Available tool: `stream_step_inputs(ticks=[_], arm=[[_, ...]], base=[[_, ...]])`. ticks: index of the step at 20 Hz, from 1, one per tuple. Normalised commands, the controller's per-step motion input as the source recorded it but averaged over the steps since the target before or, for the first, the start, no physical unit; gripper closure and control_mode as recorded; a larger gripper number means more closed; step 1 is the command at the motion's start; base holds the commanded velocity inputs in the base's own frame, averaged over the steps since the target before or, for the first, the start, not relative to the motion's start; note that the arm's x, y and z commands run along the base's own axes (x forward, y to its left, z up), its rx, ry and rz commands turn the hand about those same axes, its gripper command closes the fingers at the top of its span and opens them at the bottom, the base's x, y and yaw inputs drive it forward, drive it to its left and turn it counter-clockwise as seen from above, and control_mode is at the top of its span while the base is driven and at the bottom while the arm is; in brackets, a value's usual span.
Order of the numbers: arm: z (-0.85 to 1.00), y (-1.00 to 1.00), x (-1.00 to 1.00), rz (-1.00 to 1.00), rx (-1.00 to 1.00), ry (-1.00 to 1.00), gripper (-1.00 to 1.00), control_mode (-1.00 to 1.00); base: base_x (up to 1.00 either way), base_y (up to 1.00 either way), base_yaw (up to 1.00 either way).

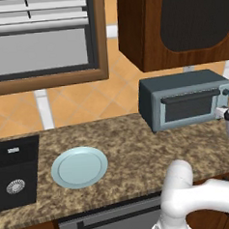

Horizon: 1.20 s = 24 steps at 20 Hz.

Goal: Pick up the kebab skewer and baguette bread, and place them inside the toaster oven. Close the toaster oven door and start by setting the timer.

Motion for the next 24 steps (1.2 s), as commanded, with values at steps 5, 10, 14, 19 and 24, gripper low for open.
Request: stream_step_inputs(ticks=[5, 10, 14, 19, 24], arm=[[0.0, 0.0, -0.06, 0.0, 0.17, 0.0, 1.0, -1.0], [0.0, 0.0, -0.05, 0.0, 0.16, -0.02, 1.0, -1.0], [0.0, -0.01, -0.08, 0.0, 0.18, -0.02, 1.0, -1.0], [0.0, 0.0, -0.06, 0.0, 0.17, 0.0, 1.0, -1.0], [0.0, -0.01, -0.11, 0.0, 0.18, -0.01, 1.0, -1.0]], base=[[0.0, 0.0, 0.0], [0.0, 0.0, 0.0], [0.0, 0.0, 0.0], [0.0, 0.0, 0.0], [0.0, 0.0, 0.0]])
